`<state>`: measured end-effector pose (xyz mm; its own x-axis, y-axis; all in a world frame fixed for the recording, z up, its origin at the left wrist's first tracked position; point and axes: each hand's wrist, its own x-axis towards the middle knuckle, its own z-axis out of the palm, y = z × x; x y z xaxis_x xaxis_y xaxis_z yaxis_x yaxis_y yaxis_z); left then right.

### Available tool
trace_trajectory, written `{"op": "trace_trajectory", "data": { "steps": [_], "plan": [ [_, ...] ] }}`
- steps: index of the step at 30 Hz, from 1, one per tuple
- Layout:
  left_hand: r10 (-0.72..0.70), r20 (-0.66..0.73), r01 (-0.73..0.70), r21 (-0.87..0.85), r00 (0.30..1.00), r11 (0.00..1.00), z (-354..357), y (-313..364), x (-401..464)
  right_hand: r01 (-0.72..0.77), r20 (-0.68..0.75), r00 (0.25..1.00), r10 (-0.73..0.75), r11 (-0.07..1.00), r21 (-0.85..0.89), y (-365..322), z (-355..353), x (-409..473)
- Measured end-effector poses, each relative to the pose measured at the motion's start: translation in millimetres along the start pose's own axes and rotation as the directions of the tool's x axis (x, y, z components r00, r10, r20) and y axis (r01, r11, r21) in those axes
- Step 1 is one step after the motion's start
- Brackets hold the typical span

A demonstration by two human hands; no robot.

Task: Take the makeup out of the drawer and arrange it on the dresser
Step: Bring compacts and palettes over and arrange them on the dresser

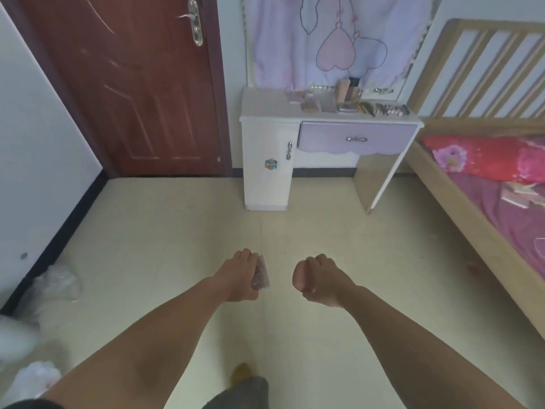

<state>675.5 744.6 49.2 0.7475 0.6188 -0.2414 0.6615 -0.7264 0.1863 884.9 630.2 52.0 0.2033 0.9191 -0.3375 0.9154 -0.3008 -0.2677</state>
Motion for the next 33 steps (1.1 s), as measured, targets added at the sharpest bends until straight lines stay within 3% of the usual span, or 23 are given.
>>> {"op": "trace_trajectory", "data": {
  "steps": [11, 23, 33],
  "plan": [
    [0.018, 0.032, -0.019, 0.02, 0.999, 1.0, -90.6, -98.9, 234.9, -0.016, -0.001, 1.0, 0.016, 1.0, 0.012, 37.0, -101.0, 239.9],
    [-0.12, -0.061, 0.115, -0.085, 0.991, 0.99, -180.6, -173.5, 485.8, 0.1, 0.007, 0.995, -0.1, 0.993, -0.061, 102.4, -239.9, 517.2],
    [-0.098, -0.037, 0.095, -0.075, 0.994, 0.993, -227.6, -277.1, 676.9, 0.122, 0.014, 0.992, -0.121, 0.988, -0.097, 105.8, -300.4, 722.6]
  ]
}}
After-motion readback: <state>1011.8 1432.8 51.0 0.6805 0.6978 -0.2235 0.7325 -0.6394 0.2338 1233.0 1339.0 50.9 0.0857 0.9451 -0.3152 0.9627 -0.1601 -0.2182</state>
